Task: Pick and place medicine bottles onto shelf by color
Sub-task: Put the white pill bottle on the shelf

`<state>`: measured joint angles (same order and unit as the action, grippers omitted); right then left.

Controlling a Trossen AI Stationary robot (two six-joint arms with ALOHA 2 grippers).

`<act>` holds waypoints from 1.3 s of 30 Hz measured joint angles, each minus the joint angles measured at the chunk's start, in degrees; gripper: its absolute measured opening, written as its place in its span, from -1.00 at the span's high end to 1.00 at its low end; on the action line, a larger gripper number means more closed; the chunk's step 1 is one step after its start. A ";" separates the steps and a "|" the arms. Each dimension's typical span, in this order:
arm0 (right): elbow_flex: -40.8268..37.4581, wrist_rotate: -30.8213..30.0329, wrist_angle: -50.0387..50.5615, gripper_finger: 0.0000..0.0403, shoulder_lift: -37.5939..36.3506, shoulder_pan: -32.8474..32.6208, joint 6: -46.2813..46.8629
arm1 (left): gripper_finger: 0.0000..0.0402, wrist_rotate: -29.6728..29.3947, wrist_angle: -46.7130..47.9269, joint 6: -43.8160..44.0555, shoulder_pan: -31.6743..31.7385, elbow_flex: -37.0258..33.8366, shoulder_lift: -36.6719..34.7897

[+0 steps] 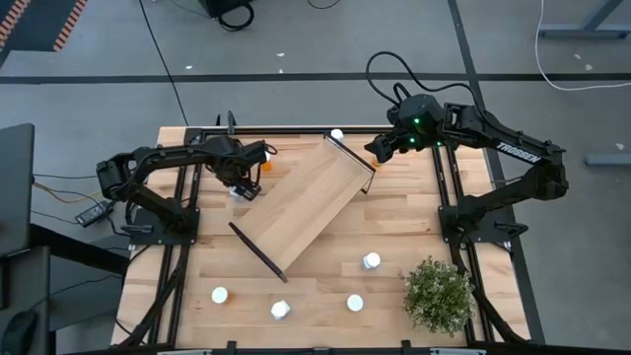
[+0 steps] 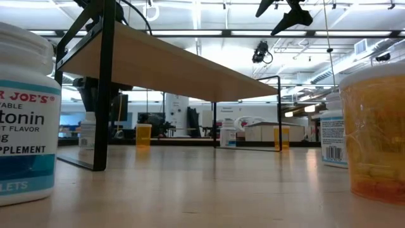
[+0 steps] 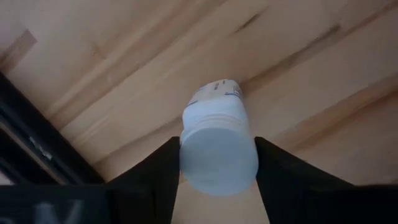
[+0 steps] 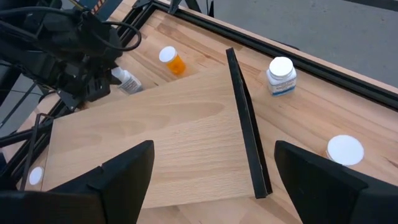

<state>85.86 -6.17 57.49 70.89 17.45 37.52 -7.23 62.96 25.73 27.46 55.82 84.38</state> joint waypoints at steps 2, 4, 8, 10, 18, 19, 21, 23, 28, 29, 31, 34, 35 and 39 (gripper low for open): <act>0.00 -0.01 0.00 -0.69 0.00 0.00 -0.03 | -0.02 0.00 1.91 -0.97 0.00 1.62 0.00; 0.00 0.00 0.02 -0.69 0.00 0.00 -0.20 | -0.03 -0.01 4.48 -1.01 -0.01 3.71 0.00; 0.00 0.00 0.02 -0.69 0.00 0.00 -0.42 | 0.08 1.19 8.95 -2.37 -0.44 9.65 0.00; 0.00 0.00 0.04 -0.69 0.00 0.00 -0.43 | 0.12 2.89 11.13 -2.85 -0.82 13.37 0.00; 0.00 0.00 0.07 -0.69 0.00 0.00 -0.63 | 0.02 4.00 21.09 -2.76 -3.71 30.50 -0.02; 0.00 0.00 0.07 -0.69 0.00 0.00 -0.63 | 0.02 4.00 22.35 -2.49 -4.16 32.28 -0.02; 0.00 0.00 0.07 -0.69 0.00 0.00 -0.63 | 0.03 3.94 25.04 -2.16 -5.30 36.06 -0.02; 0.00 0.00 0.07 -0.69 0.00 0.00 -0.63 | 0.06 3.98 27.25 -1.36 -6.49 39.32 -0.02; 0.00 0.00 0.07 -0.69 0.00 0.00 -0.69 | 0.07 4.74 27.00 2.03 -10.66 45.39 -0.03; 0.00 0.02 0.07 -0.69 0.00 0.00 -0.98 | 0.06 4.96 26.99 2.17 -11.80 46.15 -0.05; 0.00 0.01 0.07 -0.69 0.00 0.00 -1.61 | 0.05 5.38 27.05 2.52 -14.24 46.53 -0.07; 0.00 0.02 0.07 -0.69 0.00 0.00 -1.95 | 0.05 5.60 27.05 5.04 -17.59 46.51 0.02; 0.00 0.02 0.07 -0.69 0.00 0.00 -1.95 | 0.06 5.56 27.09 5.58 -18.74 46.51 0.01; 0.00 0.24 0.07 -0.69 0.00 -0.02 -1.95 | 0.06 5.49 27.10 6.72 -22.81 46.50 0.22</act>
<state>85.86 -5.93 57.56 70.89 17.43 35.57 -1.74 90.06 32.45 4.65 102.32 84.60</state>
